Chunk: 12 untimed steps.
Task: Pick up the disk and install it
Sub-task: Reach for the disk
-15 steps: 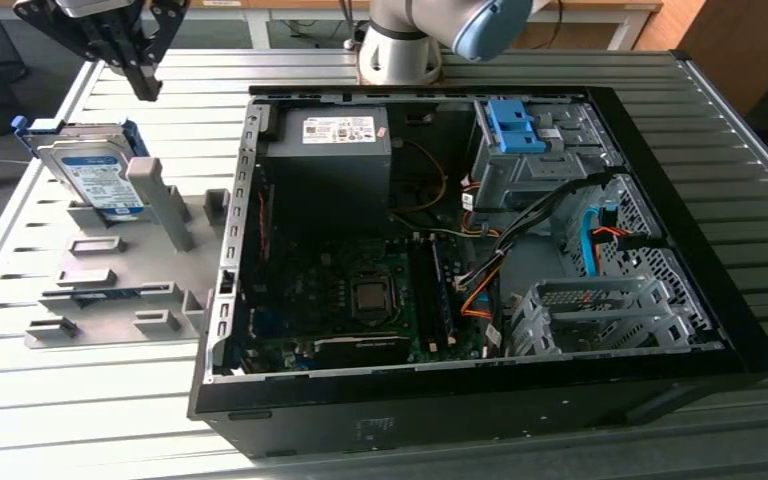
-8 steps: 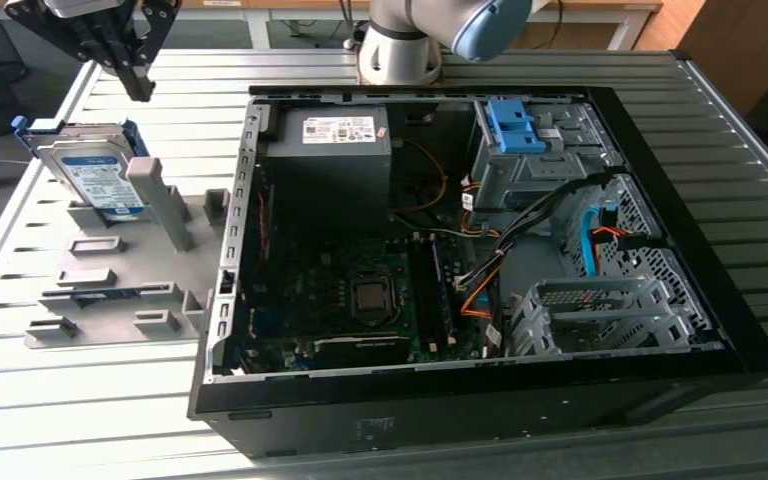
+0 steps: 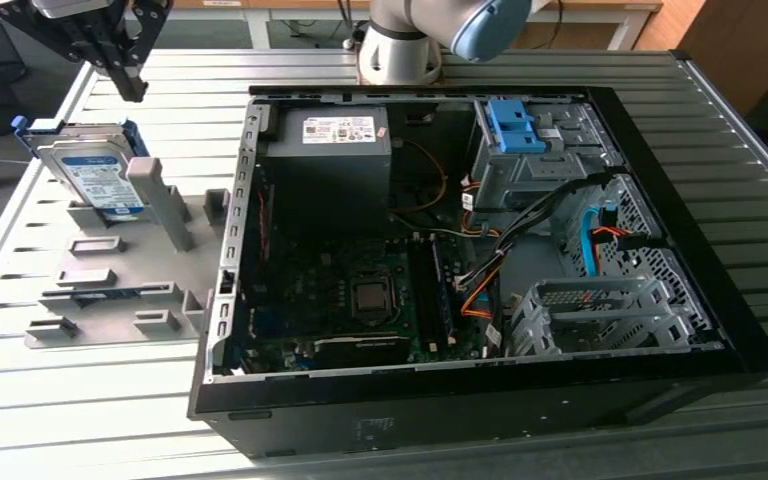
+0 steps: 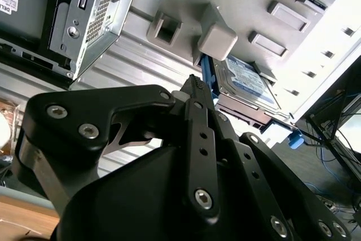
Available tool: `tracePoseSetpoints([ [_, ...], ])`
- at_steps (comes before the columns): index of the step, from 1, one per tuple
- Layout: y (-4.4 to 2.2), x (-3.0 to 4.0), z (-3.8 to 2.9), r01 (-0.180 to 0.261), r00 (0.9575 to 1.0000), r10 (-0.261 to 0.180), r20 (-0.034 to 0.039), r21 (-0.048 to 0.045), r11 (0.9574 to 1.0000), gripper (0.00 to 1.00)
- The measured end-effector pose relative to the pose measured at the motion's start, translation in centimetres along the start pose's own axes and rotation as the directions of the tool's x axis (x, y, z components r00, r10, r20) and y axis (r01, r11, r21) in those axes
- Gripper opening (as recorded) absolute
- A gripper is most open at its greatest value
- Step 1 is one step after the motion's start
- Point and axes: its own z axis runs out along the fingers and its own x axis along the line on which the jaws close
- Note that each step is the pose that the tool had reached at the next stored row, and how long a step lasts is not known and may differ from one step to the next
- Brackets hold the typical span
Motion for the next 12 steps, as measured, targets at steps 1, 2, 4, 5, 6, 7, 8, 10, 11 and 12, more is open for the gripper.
tracePoseSetpoints([
  [1,0.0,0.11,0.0,0.0,1.0,0.0,-0.0001,0.0,1.0,0.11],
  [2,-0.01,0.23,0.01,0.0,1.0,0.0,-0.0002,0.0,1.0,0.11],
  [4,-0.01,0.55,0.01,0.0,1.0,0.0,-0.0003,0.0,1.0,0.11],
  [5,-0.01,0.81,0.01,0.0,1.0,0.0,-0.0003,-0.0002,1.0,0.11],
  [6,-0.01,1.1,0.01,0.0,1.0,0.0,-0.0003,-0.0003,1.0,0.11],
  [7,-0.01,1.38,0.01,0.0,1.0,0.0,-0.0003,-0.0005,1.0,0.11],
  [8,0.0,1.65,0.02,0.0,1.0,0.0,-0.0002,-0.0006,1.0,0.11],
  [10,0.01,2.16,0.02,0.0,1.0,0.0,-0.0003,-0.0006,1.0,0.11],
  [11,0.02,2.37,0.02,0.0,1.0,0.0,-0.0004,-0.0006,1.0,0.11],
  [12,0.03,2.57,0.02,0.0,1.0,0.0,-0.0004,-0.0005,1.0,0.11],
])
